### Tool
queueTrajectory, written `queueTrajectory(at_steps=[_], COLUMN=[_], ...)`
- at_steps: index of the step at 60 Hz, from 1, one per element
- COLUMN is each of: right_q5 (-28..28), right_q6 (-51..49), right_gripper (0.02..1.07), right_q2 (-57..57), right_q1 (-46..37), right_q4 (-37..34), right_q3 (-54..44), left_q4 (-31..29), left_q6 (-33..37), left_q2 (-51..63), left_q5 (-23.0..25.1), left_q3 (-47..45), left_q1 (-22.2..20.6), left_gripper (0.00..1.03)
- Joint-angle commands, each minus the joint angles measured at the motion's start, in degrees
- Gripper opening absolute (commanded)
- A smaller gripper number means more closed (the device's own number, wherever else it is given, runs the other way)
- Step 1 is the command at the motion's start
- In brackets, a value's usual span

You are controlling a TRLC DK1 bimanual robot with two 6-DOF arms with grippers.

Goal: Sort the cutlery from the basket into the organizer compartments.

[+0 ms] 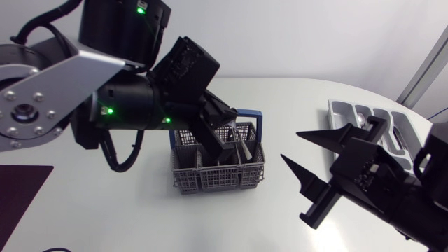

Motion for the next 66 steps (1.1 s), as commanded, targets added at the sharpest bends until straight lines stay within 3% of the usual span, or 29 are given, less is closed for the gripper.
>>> queueTrajectory(at_steps=[1,22,35,45,60,66], right_q5=[-0.59,-0.76,-0.5,-0.41,0.38,0.38], right_q6=[1.58,4.04,6.15,6.59,6.94,6.94], right_gripper=[0.62,0.61,0.44,0.43,0.19,0.17], right_q2=[3.83,17.18,24.66,27.64,28.7,28.7], right_q1=[0.69,0.95,0.86,0.78,0.86,0.95], right_q4=[3.41,13.34,16.33,16.86,17.12,17.21], right_q3=[1.69,5.99,10.13,12.15,13.64,13.55], left_q4=[1.97,6.54,6.54,6.54,6.54,6.54], left_q6=[-4.25,-8.91,-10.23,-10.58,-10.58,-10.58], left_q2=[2.07,4.97,5.32,5.32,5.32,5.32], left_q5=[1.03,3.49,5.68,6.48,6.91,6.91], left_q3=[2.37,4.12,4.65,4.47,4.21,4.04], left_q1=[0.56,3.11,4.52,5.31,5.66,5.57], left_gripper=[0.04,0.04,0.04,0.04,0.04,0.04])
